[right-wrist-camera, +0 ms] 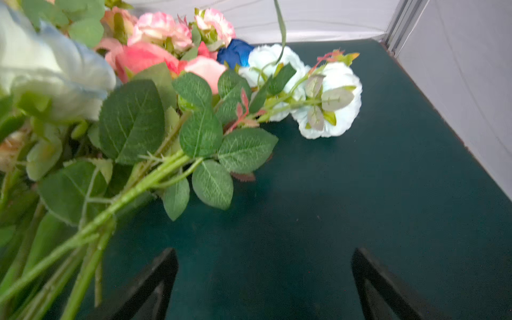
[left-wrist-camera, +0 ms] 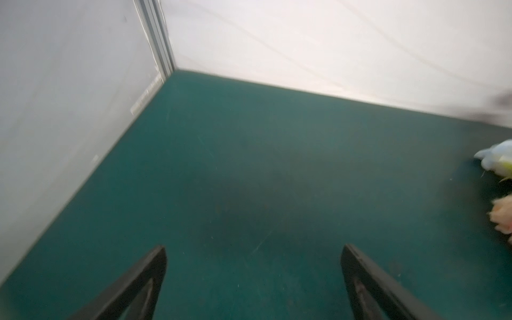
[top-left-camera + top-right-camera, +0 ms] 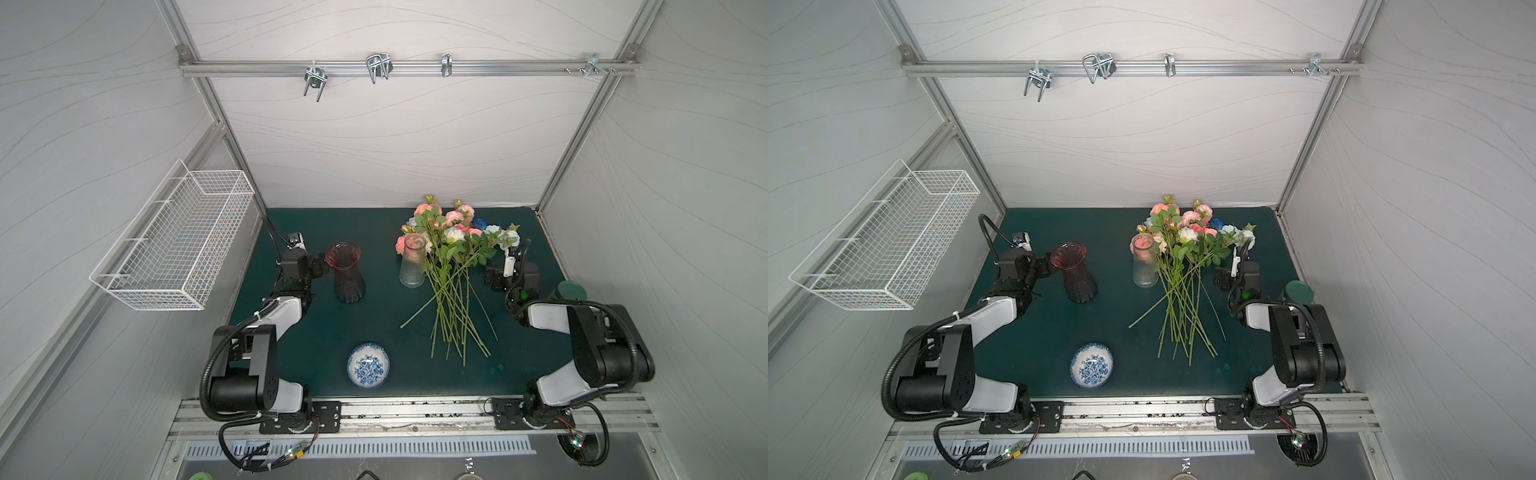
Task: Arrange flowers in a vase
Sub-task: Pick up the vase from the center of the table.
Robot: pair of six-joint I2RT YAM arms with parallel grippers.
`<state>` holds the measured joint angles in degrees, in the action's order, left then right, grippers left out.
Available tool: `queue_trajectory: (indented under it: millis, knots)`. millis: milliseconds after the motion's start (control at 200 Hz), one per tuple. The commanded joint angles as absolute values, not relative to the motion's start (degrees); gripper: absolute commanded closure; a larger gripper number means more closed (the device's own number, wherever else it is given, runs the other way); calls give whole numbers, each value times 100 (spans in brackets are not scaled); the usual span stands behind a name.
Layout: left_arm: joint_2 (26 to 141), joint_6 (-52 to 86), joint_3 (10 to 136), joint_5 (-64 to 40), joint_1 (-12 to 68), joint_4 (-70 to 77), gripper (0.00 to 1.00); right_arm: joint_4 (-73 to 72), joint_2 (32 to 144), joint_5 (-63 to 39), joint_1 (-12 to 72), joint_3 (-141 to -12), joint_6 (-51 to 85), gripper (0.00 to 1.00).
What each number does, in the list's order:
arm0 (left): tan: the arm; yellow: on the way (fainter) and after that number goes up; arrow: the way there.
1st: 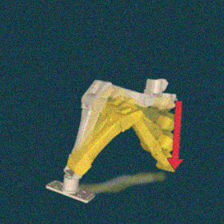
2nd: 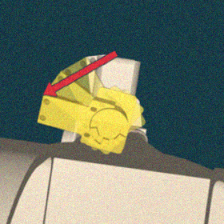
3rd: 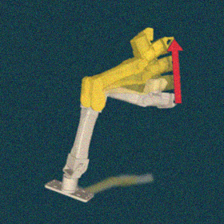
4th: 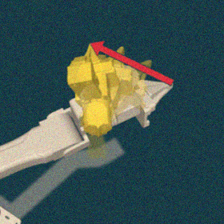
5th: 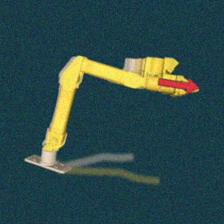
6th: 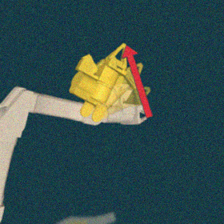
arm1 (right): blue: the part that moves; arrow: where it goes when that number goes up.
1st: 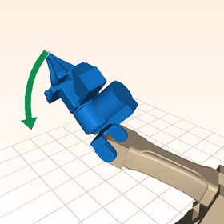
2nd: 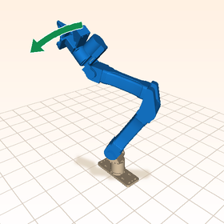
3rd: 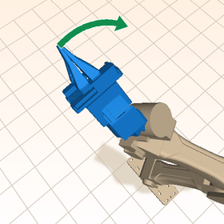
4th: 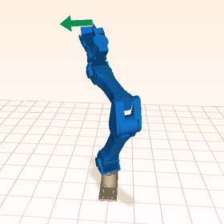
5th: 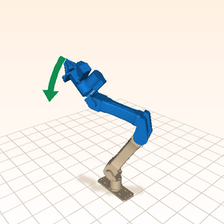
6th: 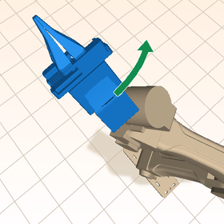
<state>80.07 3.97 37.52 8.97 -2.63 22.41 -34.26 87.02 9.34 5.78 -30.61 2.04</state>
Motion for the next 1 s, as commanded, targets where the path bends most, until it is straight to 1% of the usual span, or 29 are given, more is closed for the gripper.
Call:
queue_trajectory:
  millis: [0,115,190,220,265,310,330,350,390,440,485,540,625,705,800,890,995]
  knots:
    - [7569,353,3761,1467,-290,1702,0,-2440,8219,1461,660,-3462,330,1]
    - [6994,663,3641,2166,-297,1859,0,-1820,7815,2140,707,-3727,934,1]
    - [6653,1225,3676,2750,-299,1828,0,-1305,7670,2640,733,-4020,1615,1]
    - [6504,1535,3709,2979,-307,1716,0,-986,7625,2746,726,-4168,2002,1]
    - [6264,2147,3777,3408,-316,1342,0,-281,7579,2943,712,-4470,2988,1]
    - [5989,2949,3912,3898,-344,662,0,1057,7557,3080,646,-4872,4210,1]
    - [5868,3342,3994,4000,-382,323,0,1561,7553,2996,597,-5010,4634,1]
    - [5757,3680,4078,4001,-436,15,0,1726,7559,2714,500,-5059,4733,1]
    - [5594,4004,4183,3669,-573,-285,0,1408,7560,2010,356,-4969,4516,1]
    - [5497,3892,4283,3157,-606,-346,0,1356,7527,1887,347,-4911,4654,1]
    - [5457,3980,4413,2669,-606,-529,0,1190,7449,1528,347,-4820,4607,1]
    - [5458,4054,4564,1949,-606,-688,0,1055,7344,1079,372,-4786,4240,1]
    - [5535,3938,4831,736,-606,-804,1,1251,7219,625,550,-4946,3726,1]
    - [5812,3701,5273,-456,-606,-1112,11,1426,7082,467,808,-5051,3330,1]
    - [6308,3427,6066,-1390,-607,-2103,23,1690,7000,409,1090,-5194,3053,1]
    - [6520,3279,6420,-1825,-606,-2824,27,2000,7119,511,1318,-5387,2937,1]
    - [6422,3191,6324,-2027,-591,-2997,32,2202,7289,553,1440,-5531,2911,1]
